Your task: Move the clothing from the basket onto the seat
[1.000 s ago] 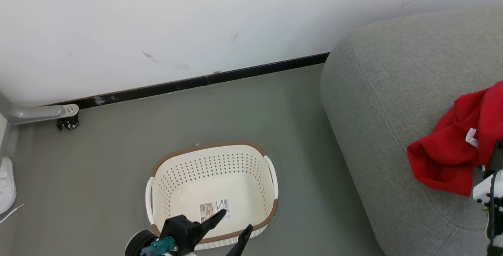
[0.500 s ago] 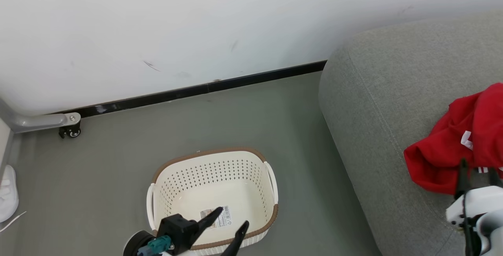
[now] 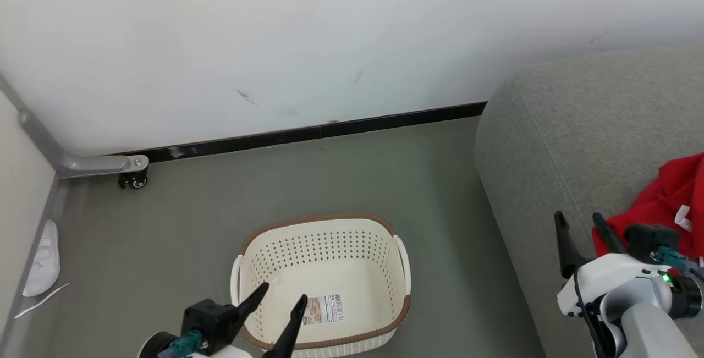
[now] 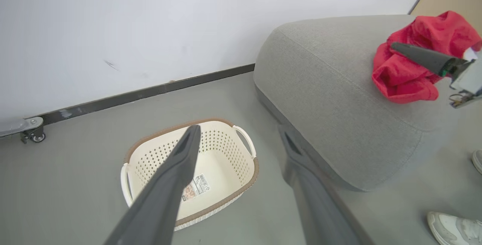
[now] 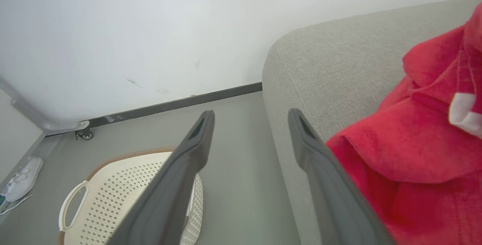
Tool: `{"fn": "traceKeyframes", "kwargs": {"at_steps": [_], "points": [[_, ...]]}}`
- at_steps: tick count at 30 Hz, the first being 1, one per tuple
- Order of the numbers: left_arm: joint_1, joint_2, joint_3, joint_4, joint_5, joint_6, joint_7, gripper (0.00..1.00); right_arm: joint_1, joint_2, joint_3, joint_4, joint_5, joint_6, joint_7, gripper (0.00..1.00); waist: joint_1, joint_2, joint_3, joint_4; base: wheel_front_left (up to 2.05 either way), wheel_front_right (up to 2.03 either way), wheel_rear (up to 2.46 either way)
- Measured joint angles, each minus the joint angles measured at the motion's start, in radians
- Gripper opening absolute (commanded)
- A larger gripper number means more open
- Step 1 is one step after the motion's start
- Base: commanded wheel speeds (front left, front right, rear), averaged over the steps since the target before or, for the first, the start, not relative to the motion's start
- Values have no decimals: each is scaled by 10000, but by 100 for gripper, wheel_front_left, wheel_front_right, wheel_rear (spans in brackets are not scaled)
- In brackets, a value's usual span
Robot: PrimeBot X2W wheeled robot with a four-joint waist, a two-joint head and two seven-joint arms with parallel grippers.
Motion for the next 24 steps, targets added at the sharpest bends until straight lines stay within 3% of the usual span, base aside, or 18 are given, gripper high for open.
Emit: {"fn": "traceKeyframes", "kwargs": {"at_steps": [11, 24], "points": [[872, 433, 1313, 291, -336, 825, -725, 100, 364, -31, 957, -757, 12, 0, 0, 100, 0, 0, -218, 878, 0, 0, 0], [1595, 775, 2031, 951, -694, 949, -1457, 100, 1542, -17, 1461, -1641, -54, 0, 0, 100, 0, 0, -587, 1898, 0, 0, 0]]}}
